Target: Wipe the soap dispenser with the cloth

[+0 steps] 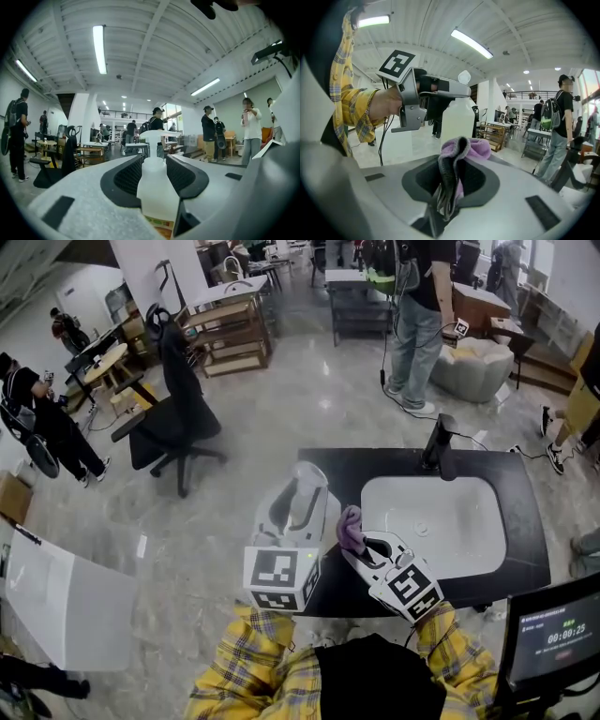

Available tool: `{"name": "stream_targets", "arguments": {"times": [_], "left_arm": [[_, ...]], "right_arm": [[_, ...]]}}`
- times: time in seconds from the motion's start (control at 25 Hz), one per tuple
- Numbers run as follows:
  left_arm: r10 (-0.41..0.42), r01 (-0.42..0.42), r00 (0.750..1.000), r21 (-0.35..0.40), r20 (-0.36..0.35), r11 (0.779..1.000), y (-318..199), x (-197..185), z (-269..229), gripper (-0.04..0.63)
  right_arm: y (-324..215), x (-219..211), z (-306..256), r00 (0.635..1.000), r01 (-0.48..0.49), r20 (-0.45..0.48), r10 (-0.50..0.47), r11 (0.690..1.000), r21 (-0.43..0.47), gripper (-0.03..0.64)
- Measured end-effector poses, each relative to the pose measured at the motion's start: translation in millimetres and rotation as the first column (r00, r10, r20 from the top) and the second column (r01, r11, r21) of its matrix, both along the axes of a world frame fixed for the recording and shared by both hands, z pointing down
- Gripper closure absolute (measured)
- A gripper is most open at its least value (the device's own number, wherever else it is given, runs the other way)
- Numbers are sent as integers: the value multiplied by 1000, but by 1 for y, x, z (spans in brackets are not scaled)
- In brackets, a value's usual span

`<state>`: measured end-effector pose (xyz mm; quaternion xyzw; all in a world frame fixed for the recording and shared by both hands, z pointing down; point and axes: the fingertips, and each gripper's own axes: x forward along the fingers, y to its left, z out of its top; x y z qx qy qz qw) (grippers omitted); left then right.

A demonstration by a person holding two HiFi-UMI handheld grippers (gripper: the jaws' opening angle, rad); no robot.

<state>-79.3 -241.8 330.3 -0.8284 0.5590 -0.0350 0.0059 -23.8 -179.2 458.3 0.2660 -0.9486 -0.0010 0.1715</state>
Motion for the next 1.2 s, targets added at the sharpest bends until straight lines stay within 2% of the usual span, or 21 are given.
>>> {"name": "stream_targets", "arguments": {"times": [0.28, 0.4, 0.52, 0.68, 0.88, 1.08, 1.2], "left_arm": [[158, -157, 986, 15, -50, 987, 1, 0, -2, 446], [242, -241, 968, 18, -66, 970, 1, 1, -3, 446], [329, -329, 942, 22, -66, 944, 2, 3, -1, 446], [451, -449, 889, 39, -80, 893, 0, 4, 1, 446], [598, -595, 797, 53, -89, 802, -2, 5, 3, 446], [703, -699, 704, 77, -100, 711, -2, 6, 8, 448], [744, -740, 662, 74, -90, 668, -2, 4, 10, 448]], "right_arm": [[1, 0, -9, 1000, -8, 15, 8, 1000, -4, 535], [0, 1, -12, 1000, -14, 19, 14, 1000, -3, 535], [0, 4, -13, 1000, -18, 19, 18, 1000, 2, 535], [0, 7, -14, 1000, -22, 14, 22, 1000, 10, 535], [-1, 12, -12, 999, -36, 7, 36, 999, 12, 535], [-1, 21, -8, 998, -55, 0, 55, 998, 13, 535], [-1, 24, -5, 998, -63, -5, 63, 998, 14, 535]]}}
